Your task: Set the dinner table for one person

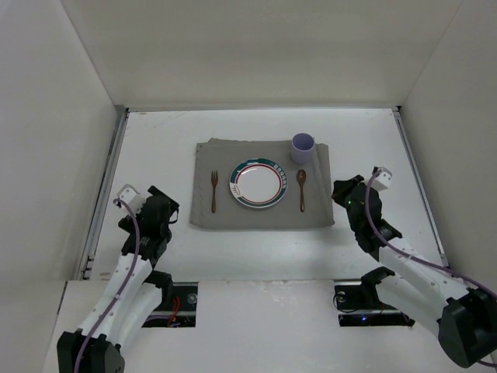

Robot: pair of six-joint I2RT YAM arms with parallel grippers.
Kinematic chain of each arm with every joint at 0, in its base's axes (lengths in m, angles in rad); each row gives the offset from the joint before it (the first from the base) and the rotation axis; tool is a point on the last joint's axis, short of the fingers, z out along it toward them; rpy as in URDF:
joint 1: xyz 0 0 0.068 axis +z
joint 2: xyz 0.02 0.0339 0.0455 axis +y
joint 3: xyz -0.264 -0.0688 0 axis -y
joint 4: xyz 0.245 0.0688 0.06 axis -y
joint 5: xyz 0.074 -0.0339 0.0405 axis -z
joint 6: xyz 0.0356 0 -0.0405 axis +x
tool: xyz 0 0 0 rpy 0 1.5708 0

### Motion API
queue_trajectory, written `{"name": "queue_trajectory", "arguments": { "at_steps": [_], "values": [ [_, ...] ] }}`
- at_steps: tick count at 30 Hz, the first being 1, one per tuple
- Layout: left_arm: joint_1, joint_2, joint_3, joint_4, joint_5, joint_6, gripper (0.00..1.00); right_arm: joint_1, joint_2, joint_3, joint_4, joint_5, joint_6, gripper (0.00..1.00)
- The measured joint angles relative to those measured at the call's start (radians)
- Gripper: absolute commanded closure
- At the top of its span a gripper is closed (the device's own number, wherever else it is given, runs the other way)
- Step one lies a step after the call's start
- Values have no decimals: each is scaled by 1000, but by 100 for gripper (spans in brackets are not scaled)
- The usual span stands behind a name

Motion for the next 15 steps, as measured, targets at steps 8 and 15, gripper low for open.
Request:
{"name": "queue_trajectory", "arguments": {
  "at_steps": [8,15],
  "values": [
    [86,117,-32,3,18,-106,0,-156,5,47,14,11,74,91],
    [88,46,-64,33,59,-116,0,-211,61,-72,108,26,101,67]
  ]
}}
